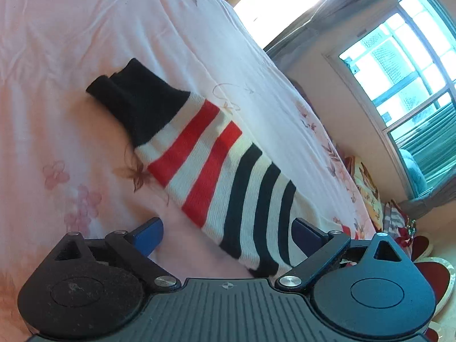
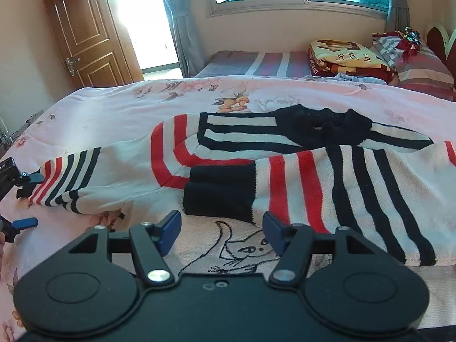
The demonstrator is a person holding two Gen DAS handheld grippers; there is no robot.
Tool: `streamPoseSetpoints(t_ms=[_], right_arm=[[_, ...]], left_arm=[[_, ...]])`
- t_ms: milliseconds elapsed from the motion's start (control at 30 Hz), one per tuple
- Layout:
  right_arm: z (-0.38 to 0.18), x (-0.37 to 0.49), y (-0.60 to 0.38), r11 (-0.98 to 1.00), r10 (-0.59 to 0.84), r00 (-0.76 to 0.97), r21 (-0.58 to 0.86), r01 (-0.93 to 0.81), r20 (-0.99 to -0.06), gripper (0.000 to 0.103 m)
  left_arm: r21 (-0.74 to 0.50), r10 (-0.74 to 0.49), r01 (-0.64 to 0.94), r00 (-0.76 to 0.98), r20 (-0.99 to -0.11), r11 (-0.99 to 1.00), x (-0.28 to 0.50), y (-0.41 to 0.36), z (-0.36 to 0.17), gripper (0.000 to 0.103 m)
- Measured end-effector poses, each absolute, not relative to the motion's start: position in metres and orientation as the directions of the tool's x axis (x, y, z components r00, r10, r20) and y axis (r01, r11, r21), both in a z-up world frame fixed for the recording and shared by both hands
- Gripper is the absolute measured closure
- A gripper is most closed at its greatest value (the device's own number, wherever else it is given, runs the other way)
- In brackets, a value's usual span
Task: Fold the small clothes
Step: 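Fold the gripped sleeve across the sweater body with the left tool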
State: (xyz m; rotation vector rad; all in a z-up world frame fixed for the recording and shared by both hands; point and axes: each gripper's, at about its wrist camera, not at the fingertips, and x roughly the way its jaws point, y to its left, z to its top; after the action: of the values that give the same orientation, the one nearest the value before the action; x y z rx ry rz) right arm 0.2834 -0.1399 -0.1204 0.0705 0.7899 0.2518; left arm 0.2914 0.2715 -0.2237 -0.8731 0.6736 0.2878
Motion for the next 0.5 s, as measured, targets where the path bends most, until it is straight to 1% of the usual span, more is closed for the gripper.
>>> streamPoseSetpoints(t_ms=[67, 133, 167, 200, 233, 267, 300, 333, 400, 500], right_arm=[[-0.124, 0.288, -0.133, 0.972, 0.235, 0.679, 0.155, -0.177, -0.696, 0.041], [-0.126, 0.293, -0.127, 0.976, 0.217, 0.689, 0.15, -0.157, -0.691, 0.041], [-0.128, 0.296, -0.124, 0.979, 0.205, 0.694, 0.145, -0.145, -0.69, 0.041], [-0.129, 0.299, -0.122, 0.981, 0.196, 0.697, 0.142, -0.135, -0.69, 0.041], [-0.13, 0.301, -0.12, 0.983, 0.184, 0.702, 0.136, -0.125, -0.688, 0.041], [-0.131, 0.304, -0.118, 0.986, 0.169, 0.706, 0.125, -0.114, -0.688, 0.041], [-0.132, 0.306, -0.117, 0.988, 0.157, 0.707, 0.117, -0.105, -0.69, 0.042], [-0.133, 0.308, -0.116, 0.989, 0.145, 0.709, 0.111, -0.094, -0.691, 0.042], [-0.132, 0.311, -0.114, 0.992, 0.124, 0.711, 0.096, -0.079, -0.692, 0.042], [-0.13, 0.314, -0.117, 0.995, 0.095, 0.724, 0.077, -0.058, -0.684, 0.042]], left_arm=[[-0.625, -0.038, -0.478, 0.775, -0.631, 0.617, 0.301, 0.279, -0.227, 0.018], [-0.648, -0.04, -0.473, 0.789, -0.613, 0.598, 0.307, 0.291, -0.233, 0.045], [-0.661, -0.043, -0.478, 0.792, -0.609, 0.578, 0.31, 0.297, -0.237, 0.053], [-0.673, -0.042, -0.483, 0.795, -0.605, 0.561, 0.313, 0.302, -0.242, 0.067], [-0.689, -0.046, -0.483, 0.8, -0.598, 0.541, 0.314, 0.309, -0.246, 0.073], [-0.706, -0.052, -0.481, 0.807, -0.588, 0.521, 0.315, 0.313, -0.25, 0.077], [-0.715, -0.055, -0.483, 0.809, -0.585, 0.506, 0.318, 0.316, -0.253, 0.083], [-0.718, -0.056, -0.485, 0.809, -0.585, 0.499, 0.32, 0.316, -0.255, 0.088], [-0.715, -0.045, -0.481, 0.813, -0.58, 0.508, 0.325, 0.312, -0.251, 0.09], [-0.69, -0.03, -0.404, 0.851, -0.525, 0.601, 0.331, 0.293, -0.223, 0.09]])
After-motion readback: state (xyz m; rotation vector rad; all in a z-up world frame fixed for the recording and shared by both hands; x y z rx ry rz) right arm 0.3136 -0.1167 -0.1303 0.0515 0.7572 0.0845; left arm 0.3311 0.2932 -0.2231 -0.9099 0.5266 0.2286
